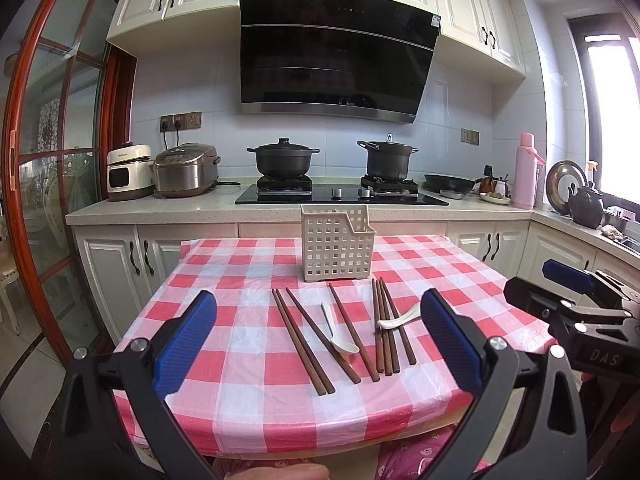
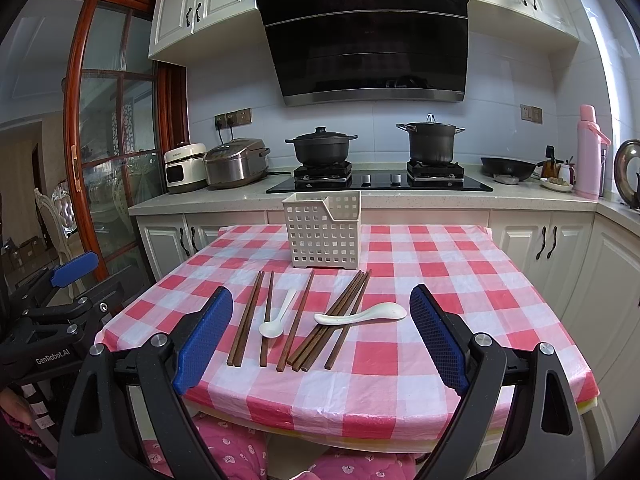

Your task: Organize utensils

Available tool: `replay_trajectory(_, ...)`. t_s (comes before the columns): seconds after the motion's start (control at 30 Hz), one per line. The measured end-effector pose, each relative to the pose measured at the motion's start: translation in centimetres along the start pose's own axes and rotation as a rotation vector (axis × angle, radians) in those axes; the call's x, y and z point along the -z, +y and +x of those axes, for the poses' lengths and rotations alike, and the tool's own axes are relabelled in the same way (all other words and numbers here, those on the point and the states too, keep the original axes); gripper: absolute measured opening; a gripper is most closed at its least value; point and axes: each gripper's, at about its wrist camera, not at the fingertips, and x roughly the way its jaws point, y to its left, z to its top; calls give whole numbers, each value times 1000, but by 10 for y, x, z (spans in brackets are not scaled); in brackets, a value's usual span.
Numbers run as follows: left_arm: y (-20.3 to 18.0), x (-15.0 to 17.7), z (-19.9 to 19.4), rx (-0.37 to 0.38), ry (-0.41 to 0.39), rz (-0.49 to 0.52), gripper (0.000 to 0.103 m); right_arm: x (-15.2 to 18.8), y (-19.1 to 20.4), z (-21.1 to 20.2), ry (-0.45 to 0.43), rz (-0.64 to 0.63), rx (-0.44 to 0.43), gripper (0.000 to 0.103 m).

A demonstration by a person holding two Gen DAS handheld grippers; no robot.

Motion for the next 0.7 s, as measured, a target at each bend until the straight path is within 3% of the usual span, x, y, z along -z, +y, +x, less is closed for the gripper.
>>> replay_trajectory(0.33, 4, 7, 11, 11, 32, -17, 98, 9, -2, 12, 43, 28, -6, 85)
replay_trajectory(0.7, 27, 17, 56, -14, 68, -43, 98, 24, -18, 68, 149, 78, 31, 85)
